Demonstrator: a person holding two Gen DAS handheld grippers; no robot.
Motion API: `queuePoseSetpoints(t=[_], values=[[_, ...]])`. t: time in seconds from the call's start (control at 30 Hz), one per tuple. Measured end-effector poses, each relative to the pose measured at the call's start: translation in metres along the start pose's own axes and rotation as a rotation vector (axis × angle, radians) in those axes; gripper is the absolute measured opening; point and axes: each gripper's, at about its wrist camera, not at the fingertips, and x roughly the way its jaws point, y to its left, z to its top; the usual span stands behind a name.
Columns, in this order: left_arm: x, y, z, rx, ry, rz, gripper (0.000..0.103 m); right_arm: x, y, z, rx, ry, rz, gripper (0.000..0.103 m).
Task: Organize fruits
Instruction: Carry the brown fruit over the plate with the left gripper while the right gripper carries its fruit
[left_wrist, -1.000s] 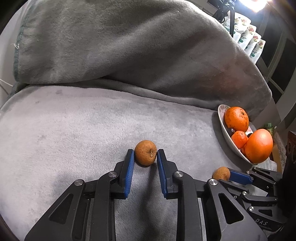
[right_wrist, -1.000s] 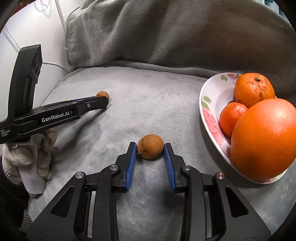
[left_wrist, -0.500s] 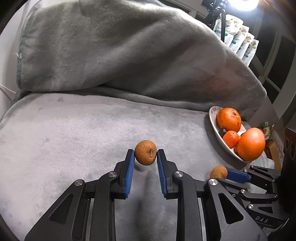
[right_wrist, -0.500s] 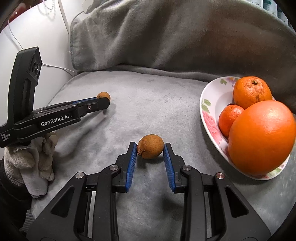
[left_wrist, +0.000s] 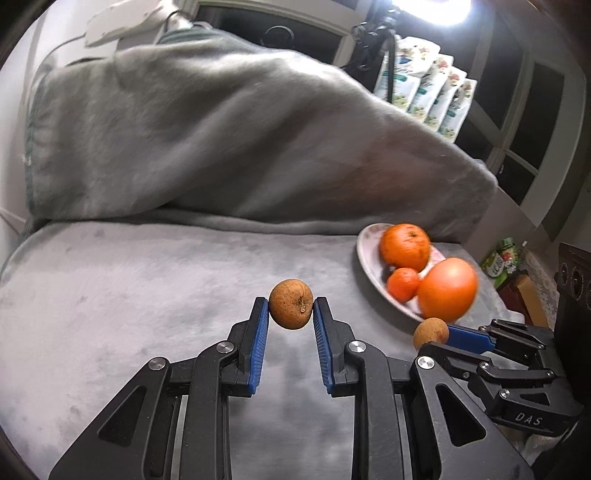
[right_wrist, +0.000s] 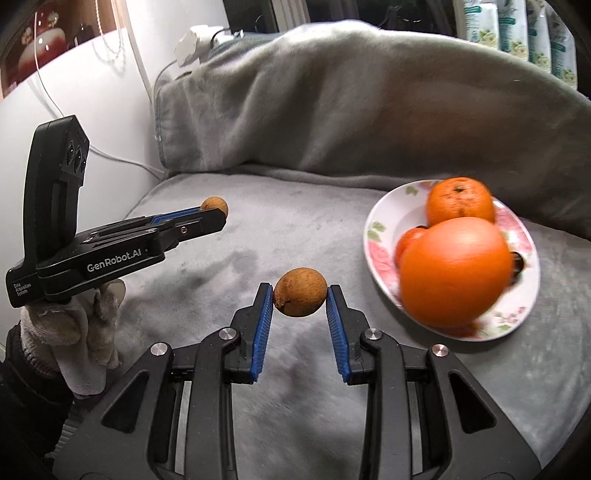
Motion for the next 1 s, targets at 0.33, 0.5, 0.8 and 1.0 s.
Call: queuePoseSetpoints(t=[0.33, 0.5, 0.8, 1.0], values=[[-0.001, -0.042, 0.009, 0.051, -0.009, -0.078, 0.023, -0.035, -0.025, -0.001, 0.026, -0.066, -0.038, 0.031], [0.008, -0.058, 0.013, 0.069, 0.003, -0.107, 0.023, -0.051, -0.043, -0.002, 0.044, -0.093, -0.068, 0.031], [0.03, -0.078, 0.02, 0.096, 0.029, -0.126, 0.023, -0.068, -0.084, 0.002, 0.096, -0.123, -0.114, 0.031], [0.042, -0.084, 0.028, 0.108, 0.038, -0.124, 0.023, -0.067, -0.106, 0.012, 0.112, -0.131, -0.134, 0.031]])
